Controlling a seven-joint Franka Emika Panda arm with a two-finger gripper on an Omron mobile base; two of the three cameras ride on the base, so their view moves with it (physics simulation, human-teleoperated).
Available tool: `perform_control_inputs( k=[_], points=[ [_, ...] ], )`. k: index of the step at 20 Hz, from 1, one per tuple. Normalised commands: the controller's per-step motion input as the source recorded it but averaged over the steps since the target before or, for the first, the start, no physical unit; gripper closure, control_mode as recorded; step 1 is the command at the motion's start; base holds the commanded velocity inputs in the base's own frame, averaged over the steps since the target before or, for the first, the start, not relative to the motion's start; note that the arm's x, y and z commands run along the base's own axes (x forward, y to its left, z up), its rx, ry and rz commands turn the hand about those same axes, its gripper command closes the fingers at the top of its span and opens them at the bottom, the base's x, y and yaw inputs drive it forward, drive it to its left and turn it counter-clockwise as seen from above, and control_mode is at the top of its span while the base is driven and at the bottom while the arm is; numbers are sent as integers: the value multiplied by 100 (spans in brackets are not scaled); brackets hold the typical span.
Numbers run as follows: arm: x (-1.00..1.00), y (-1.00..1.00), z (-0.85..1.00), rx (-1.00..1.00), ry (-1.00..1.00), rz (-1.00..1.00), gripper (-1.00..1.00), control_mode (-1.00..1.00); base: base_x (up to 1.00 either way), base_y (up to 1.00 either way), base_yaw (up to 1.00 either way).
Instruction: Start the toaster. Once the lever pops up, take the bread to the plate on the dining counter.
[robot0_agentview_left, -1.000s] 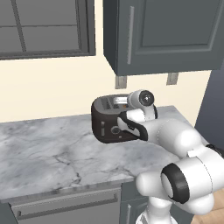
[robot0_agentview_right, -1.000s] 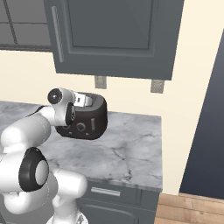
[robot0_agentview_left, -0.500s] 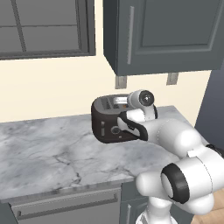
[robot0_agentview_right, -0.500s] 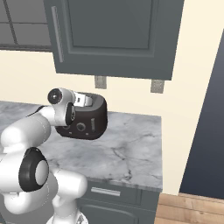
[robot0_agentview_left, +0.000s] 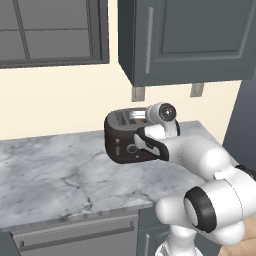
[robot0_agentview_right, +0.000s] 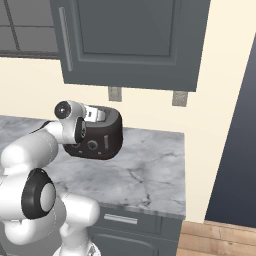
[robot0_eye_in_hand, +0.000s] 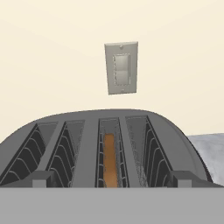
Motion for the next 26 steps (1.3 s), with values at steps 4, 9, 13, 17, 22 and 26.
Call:
perform_control_inputs(
  k=[4,9,13,17,22,26],
  points=[
    [0,0,0,0,0,0,-100,-100,0,0,0],
    [0,0,0,0,0,0,-100,-100,0,0,0],
    [0,0,0,0,0,0,-100,-100,0,0,0],
    [0,0,0,0,0,0,-100,-100,0,0,0],
    [0,0,0,0,0,0,-100,-100,0,0,0],
    [0,0,0,0,0,0,-100,-100,0,0,0]
  ],
)
